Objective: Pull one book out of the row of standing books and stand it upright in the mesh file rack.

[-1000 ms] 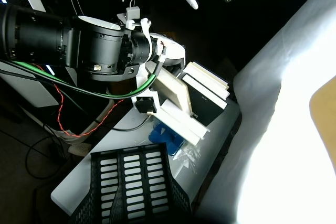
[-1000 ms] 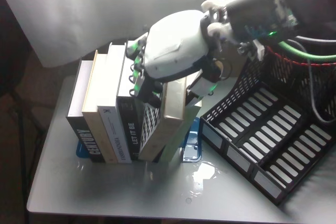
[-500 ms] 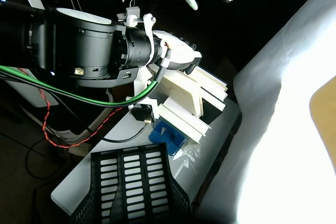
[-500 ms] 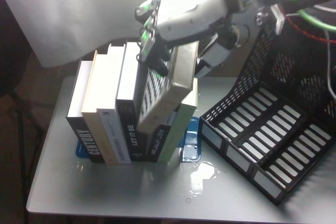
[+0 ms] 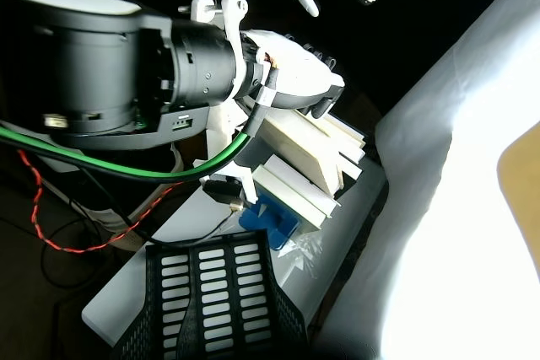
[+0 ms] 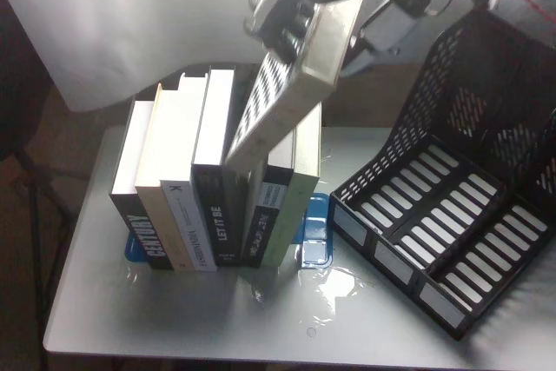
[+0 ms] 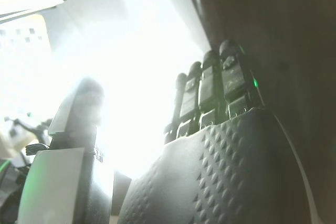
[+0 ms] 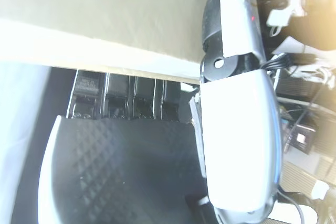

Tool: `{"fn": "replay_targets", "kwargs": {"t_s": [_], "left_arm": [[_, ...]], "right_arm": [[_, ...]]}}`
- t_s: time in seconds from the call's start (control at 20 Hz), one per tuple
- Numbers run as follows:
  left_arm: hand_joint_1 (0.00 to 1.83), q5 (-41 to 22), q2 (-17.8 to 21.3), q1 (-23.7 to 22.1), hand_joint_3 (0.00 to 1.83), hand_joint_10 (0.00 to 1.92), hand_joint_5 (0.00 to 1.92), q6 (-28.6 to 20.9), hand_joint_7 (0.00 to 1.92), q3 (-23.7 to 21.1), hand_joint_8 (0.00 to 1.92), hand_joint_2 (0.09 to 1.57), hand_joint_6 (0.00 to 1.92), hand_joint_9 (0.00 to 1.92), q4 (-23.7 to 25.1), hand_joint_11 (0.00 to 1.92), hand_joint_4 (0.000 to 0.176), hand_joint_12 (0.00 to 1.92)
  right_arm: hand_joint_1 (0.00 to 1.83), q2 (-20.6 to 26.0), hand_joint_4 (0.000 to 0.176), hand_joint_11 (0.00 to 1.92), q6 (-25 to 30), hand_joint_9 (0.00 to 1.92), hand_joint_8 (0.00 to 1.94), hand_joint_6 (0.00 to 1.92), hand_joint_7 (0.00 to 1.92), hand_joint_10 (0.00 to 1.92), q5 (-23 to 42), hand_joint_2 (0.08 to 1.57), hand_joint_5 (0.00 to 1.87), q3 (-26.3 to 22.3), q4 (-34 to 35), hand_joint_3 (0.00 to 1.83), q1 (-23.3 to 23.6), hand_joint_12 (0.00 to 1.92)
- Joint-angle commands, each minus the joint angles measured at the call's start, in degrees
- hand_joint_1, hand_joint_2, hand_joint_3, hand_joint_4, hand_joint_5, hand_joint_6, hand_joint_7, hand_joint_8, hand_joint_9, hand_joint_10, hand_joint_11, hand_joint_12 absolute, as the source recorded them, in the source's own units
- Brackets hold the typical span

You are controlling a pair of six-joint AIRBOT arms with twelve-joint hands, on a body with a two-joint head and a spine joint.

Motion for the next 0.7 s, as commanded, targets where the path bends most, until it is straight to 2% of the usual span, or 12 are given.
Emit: {"fn": "replay_targets", "kwargs": {"t_s": [0.0,0.05,0.1,0.15,0.2,0.3,0.35,0.4,0.45,0.5,0.55,0.65], "left_arm": [[0.68,-6.7,0.5,-0.3,0.0,0.0,0.0,0.0,0.0,0.6,0.0,1.35,0.0,0.0,-0.9,0.0,0.007,0.0],[0.69,-6.6,0.5,-0.5,0.0,0.0,0.0,0.0,0.0,0.6,0.0,1.35,0.0,0.0,-0.7,0.0,0.002,0.0],[0.69,-6.5,0.5,-0.6,0.0,0.0,0.0,0.0,0.0,0.6,0.0,1.35,0.0,0.0,-0.6,0.0,0.007,0.0],[0.68,-6.3,0.4,-0.8,0.0,0.0,0.0,0.0,0.0,0.6,0.0,1.35,0.0,0.0,-0.4,0.0,0.003,0.0],[0.68,-6.2,0.4,-0.8,0.0,0.0,0.0,0.0,0.0,0.6,0.0,1.35,0.0,0.0,-0.4,0.0,0.003,0.0],[0.66,-6.1,0.4,-0.8,0.0,0.0,0.0,0.0,0.0,0.7,0.0,1.35,0.0,0.0,-0.4,0.0,0.006,0.0],[0.66,-6.1,0.4,-0.8,0.0,0.0,0.0,0.0,0.0,0.7,0.0,1.35,0.0,0.0,-0.4,0.0,0.014,0.0],[0.67,-6.0,0.4,-0.8,0.0,0.0,0.0,0.0,0.0,0.7,0.0,1.35,0.0,0.0,-0.3,0.0,0.001,0.0],[0.68,-5.9,0.4,-0.8,0.0,0.0,0.0,0.0,0.0,0.7,0.0,1.35,0.0,0.0,-0.3,0.0,0.0,0.0],[0.68,-5.9,0.4,-0.9,0.0,0.0,0.0,0.0,0.0,0.7,0.0,1.35,0.0,0.0,-0.3,0.0,0.0,0.0],[0.67,-5.8,0.4,-0.9,0.0,0.0,0.0,0.0,0.0,0.7,0.0,1.35,0.0,0.0,-0.2,0.0,0.003,0.0],[0.66,-5.7,0.3,-0.9,0.0,0.0,0.0,0.0,0.0,0.7,0.0,1.35,0.0,0.0,-0.2,0.0,0.003,0.0]], "right_arm": [[1.11,1.2,0.0,1.45,-0.3,1.45,1.91,1.24,1.31,1.9,-2.3,1.2,0.82,-0.1,2.0,0.0,1.1,1.92],[1.11,1.9,0.0,1.25,-0.5,1.21,1.88,1.24,1.1,1.92,-2.7,1.2,0.82,-0.5,2.1,0.0,2.0,1.92],[1.18,2.3,0.0,0.78,-0.5,0.81,1.72,1.17,0.8,1.91,-2.9,1.25,0.76,-0.8,2.1,0.01,2.3,1.92],[1.16,3.2,0.0,0.5,-0.5,0.67,1.54,1.23,0.77,1.72,-3.3,1.24,0.76,-1.2,2.1,0.0,3.2,1.92],[1.16,3.6,0.0,0.5,-0.5,0.67,1.54,1.23,0.77,1.72,-3.6,1.24,0.76,-1.3,2.1,0.0,3.6,1.92],[1.15,4.9,0.0,0.15,-0.7,0.55,1.49,1.25,0.72,1.55,-4.4,1.24,0.8,-2.0,2.2,0.0,4.9,1.92],[1.15,5.3,0.012,0.17,-0.7,0.6,1.45,1.28,0.75,1.46,-4.6,1.24,0.78,-2.1,2.1,0.0,5.2,1.91],[1.14,5.7,0.02,0.04,-0.7,0.53,1.43,1.34,0.72,1.41,-4.9,1.25,0.77,-2.4,1.9,0.0,5.4,1.92],[1.15,6.1,0.0,0.03,-0.7,0.47,1.44,1.33,0.66,1.4,-5.2,1.25,0.82,-2.7,1.5,0.0,5.6,1.92],[1.15,6.5,0.0,0.16,-0.6,0.51,1.45,1.27,0.68,1.5,-5.4,1.24,0.83,-3.0,1.1,0.0,5.6,1.92],[1.15,7.1,0.015,0.27,0.2,0.6,1.4,1.26,0.75,1.51,-5.8,1.23,0.81,-3.5,-0.2,0.0,5.6,1.92],[1.17,8.1,0.0,0.33,2.2,0.71,1.41,1.22,0.81,1.53,-6.1,1.22,0.79,-3.8,-3.1,0.0,5.6,1.92]]}}
